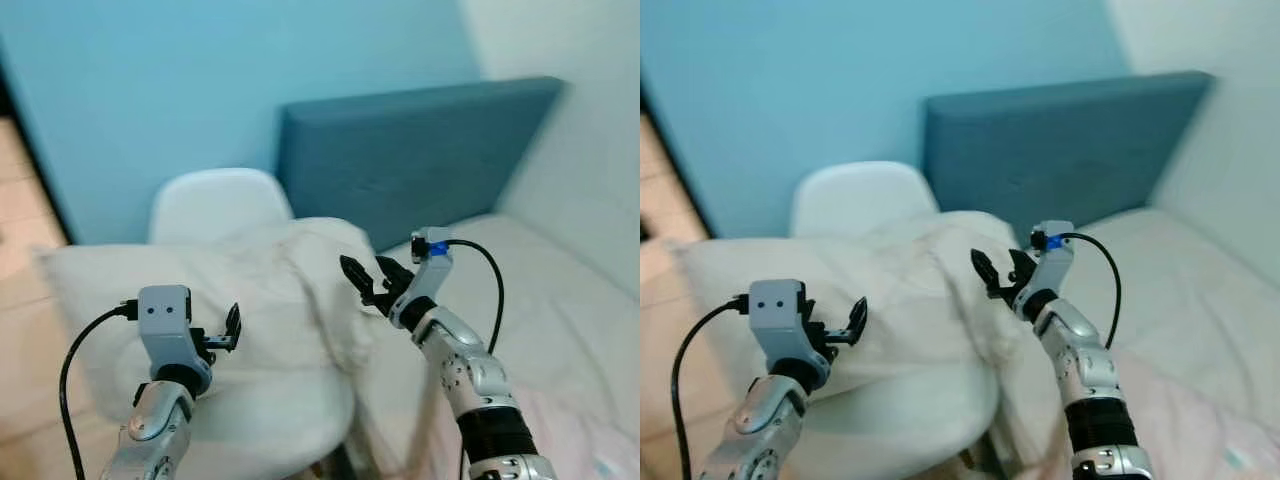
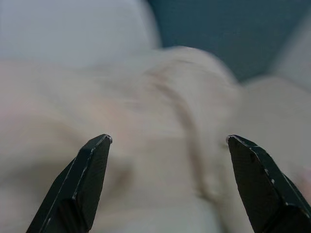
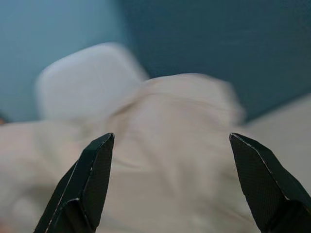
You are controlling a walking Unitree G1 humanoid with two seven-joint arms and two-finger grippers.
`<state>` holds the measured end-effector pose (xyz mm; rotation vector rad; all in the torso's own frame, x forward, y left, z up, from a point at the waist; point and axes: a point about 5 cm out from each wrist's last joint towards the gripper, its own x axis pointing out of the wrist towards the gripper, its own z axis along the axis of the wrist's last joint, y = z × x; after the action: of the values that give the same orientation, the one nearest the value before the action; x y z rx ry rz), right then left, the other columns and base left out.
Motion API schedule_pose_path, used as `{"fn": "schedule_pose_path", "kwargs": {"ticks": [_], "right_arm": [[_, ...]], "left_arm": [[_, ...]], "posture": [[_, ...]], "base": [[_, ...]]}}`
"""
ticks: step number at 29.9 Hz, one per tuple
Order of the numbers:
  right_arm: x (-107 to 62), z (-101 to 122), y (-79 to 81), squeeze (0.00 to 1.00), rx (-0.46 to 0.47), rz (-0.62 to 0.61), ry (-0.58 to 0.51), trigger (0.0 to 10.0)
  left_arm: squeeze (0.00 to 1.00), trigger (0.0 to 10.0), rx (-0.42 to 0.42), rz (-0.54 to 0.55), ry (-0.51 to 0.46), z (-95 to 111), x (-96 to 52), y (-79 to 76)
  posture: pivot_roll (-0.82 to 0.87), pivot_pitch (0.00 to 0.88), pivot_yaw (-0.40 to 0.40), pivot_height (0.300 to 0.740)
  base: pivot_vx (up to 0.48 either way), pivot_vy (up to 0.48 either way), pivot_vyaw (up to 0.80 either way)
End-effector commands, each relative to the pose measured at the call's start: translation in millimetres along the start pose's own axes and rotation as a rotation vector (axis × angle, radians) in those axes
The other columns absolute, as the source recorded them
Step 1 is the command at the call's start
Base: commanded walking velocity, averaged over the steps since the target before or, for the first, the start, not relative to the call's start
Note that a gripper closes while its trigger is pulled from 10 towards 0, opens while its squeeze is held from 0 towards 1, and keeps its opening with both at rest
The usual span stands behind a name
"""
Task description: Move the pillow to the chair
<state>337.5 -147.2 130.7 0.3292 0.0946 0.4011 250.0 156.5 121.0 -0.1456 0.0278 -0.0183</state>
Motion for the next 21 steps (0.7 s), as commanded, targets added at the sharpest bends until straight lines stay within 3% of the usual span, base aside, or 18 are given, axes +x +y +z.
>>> {"fn": "schedule_pose_path", "kwargs": {"ticks": [1, 21], "right_arm": [[0.0, -6.1, -0.5, 0.00, 0.011, -0.014, 0.028, 10.0], [-5.5, -8.3, -15.2, 0.00, 0.021, -0.155, 0.042, 10.0]], "left_arm": [[0.00, 10.0, -0.010, 0.001, -0.003, -1.4, 0.3, -0.1], [0.00, 10.0, 0.018, -0.009, -0.006, -1.1, 2.2, -0.6]], "posture": [[-0.03, 0.000, -0.115, 0.740], [-0.04, 0.000, -0.107, 0.740]], "base": [[0.000, 0.000, -0.75], [0.000, 0.000, -0.75]]}}
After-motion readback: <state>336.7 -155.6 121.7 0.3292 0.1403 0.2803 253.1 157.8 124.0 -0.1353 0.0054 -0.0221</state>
